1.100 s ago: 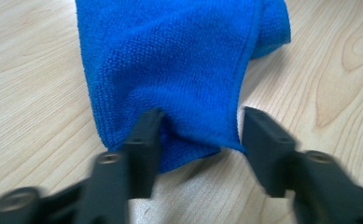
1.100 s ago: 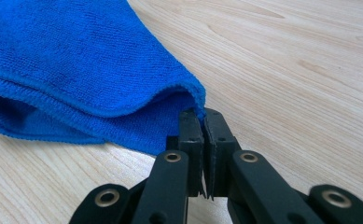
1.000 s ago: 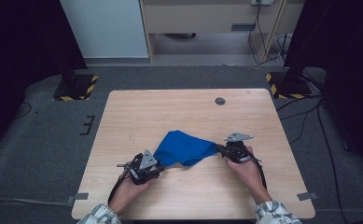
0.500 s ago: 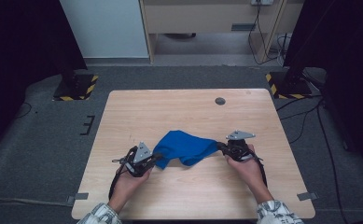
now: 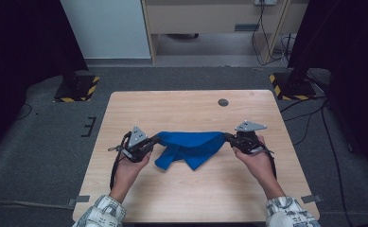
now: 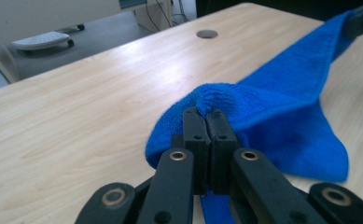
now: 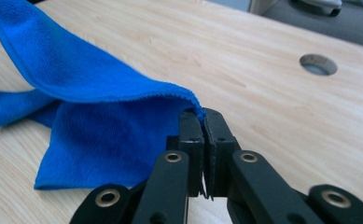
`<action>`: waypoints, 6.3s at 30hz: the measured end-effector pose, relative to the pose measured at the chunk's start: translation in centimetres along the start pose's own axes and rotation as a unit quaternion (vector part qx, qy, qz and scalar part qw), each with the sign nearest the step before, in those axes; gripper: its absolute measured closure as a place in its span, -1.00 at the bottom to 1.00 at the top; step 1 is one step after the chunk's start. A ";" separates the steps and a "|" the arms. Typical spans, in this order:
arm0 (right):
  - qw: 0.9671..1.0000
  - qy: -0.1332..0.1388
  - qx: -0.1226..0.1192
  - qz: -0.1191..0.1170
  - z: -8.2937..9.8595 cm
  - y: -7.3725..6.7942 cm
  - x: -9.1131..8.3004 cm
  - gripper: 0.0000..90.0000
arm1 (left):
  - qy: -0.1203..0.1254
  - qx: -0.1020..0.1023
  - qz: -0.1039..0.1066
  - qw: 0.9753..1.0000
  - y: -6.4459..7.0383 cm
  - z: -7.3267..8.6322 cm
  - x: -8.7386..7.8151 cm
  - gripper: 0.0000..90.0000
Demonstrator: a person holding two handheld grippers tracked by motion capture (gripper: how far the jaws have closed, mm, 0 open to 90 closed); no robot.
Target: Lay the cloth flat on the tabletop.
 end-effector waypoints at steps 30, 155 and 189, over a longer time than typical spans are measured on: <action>0.998 0.058 -0.018 -0.005 -5.2 -0.6 -4.4 0.95 | 0.054 -0.025 -0.031 0.998 -1.7 -4.7 -2.1 0.96; 0.998 -0.002 -0.029 0.049 -7.1 2.9 -0.3 0.94 | -0.004 -0.092 -0.029 0.995 -4.2 -4.7 4.6 0.95; 0.997 -0.032 -0.017 0.073 -6.4 4.5 3.3 0.93 | -0.036 -0.103 -0.044 0.993 -5.5 -3.6 7.1 0.94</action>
Point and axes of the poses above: each handheld gripper's, and its own axes: x roughly forward along the jaws, z roughly out of its underside, y roughly to its right, the point moved 6 cm from there along x, roughly forward along the jaws, and after that the axes turned 11 degrees about x, right-handed, at the moved point
